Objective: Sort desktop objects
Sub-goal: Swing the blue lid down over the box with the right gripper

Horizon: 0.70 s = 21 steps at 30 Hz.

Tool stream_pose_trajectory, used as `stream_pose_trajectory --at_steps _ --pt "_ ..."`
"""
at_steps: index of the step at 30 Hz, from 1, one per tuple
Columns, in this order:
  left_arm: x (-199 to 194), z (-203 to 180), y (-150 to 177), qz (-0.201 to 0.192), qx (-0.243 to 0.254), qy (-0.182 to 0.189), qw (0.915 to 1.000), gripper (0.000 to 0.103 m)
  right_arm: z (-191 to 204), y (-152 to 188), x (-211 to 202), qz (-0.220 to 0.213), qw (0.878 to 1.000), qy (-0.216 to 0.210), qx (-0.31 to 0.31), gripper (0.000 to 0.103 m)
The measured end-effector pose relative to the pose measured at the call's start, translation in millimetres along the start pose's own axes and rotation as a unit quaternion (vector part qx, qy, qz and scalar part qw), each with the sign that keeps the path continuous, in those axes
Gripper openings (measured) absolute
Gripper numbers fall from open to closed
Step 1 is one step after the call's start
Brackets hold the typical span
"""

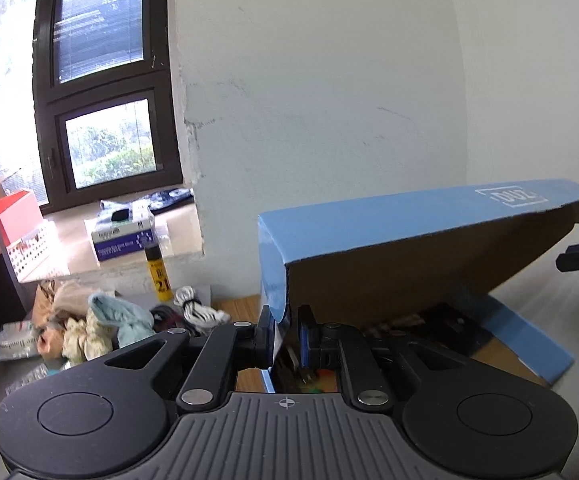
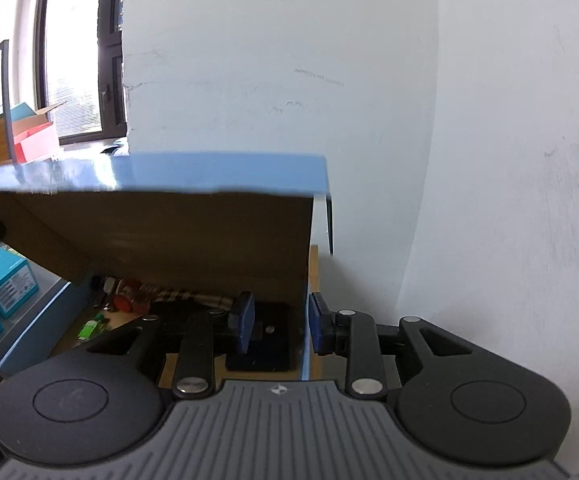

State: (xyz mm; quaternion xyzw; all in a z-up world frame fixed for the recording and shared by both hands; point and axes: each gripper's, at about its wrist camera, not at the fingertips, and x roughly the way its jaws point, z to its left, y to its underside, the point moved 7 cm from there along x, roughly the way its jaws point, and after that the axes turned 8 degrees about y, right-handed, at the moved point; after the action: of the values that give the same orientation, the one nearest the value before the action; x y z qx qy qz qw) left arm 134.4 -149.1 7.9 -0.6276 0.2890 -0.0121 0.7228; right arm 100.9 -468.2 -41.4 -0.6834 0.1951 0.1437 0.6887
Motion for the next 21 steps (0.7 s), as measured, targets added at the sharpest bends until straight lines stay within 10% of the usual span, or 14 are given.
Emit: stream_pose_trajectory --at_steps 21 --pt "-34.6 -21.7 73.7 0.020 -0.025 -0.026 0.9992 0.015 23.4 22.4 -80.7 0.044 0.998 -0.029 -0.045 0.040"
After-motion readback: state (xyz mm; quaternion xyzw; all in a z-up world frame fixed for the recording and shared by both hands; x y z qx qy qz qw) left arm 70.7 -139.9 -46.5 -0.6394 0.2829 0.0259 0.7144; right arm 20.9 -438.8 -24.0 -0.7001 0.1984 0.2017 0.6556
